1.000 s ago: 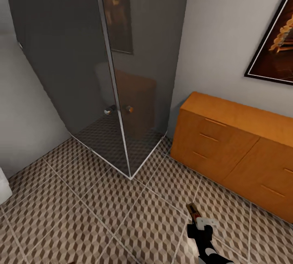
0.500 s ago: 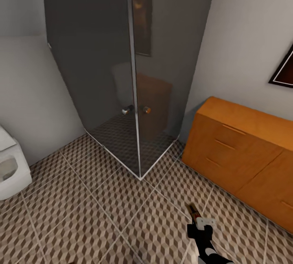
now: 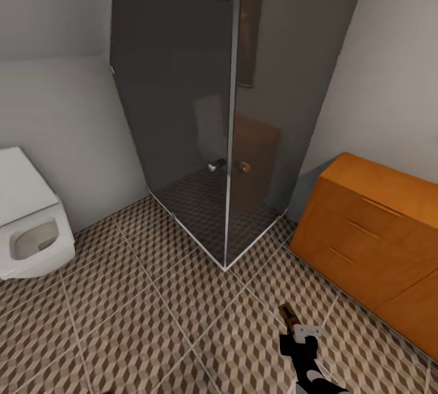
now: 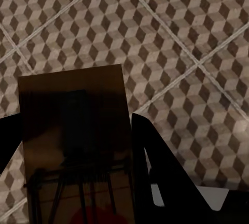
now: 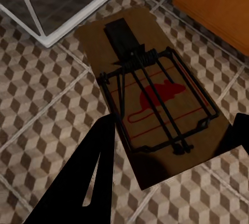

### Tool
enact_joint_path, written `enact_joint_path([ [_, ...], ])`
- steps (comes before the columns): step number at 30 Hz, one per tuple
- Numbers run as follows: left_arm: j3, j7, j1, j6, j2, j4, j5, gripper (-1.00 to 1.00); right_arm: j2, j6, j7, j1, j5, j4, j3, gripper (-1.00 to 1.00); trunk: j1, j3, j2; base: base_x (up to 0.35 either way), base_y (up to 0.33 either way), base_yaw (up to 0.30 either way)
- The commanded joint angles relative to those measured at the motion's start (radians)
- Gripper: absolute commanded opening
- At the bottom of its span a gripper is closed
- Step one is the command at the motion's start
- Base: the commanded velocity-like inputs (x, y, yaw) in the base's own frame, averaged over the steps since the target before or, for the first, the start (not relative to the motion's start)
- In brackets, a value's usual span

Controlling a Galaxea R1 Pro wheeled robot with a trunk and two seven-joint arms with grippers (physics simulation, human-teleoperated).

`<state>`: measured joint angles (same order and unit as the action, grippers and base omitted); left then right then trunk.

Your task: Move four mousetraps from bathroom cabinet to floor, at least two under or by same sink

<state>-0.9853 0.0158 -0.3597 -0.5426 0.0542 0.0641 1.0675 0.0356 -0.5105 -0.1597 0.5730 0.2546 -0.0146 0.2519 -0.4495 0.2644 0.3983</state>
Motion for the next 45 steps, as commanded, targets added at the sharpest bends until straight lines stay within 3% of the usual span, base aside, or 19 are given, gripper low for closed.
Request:
enact_joint_path([
  [1,-0.007,0.006,-0.001,-0.002,-0.001,0.002,-0.002,-1.0,0.0,-0.003,0.002,0.001,0.009,0.001,0.009,-1.0,-0.001,0.001,0.002,0.0,0.0,0.252],
  [45,-0.007,0.006,-0.001,-0.002,-0.001,0.002,-0.002,-1.0,0.003,-0.003,0.002,0.001,0.009,0.001,0.009,-1.0,-0.001,-0.034,0.002,0.0,0.0,0.254],
])
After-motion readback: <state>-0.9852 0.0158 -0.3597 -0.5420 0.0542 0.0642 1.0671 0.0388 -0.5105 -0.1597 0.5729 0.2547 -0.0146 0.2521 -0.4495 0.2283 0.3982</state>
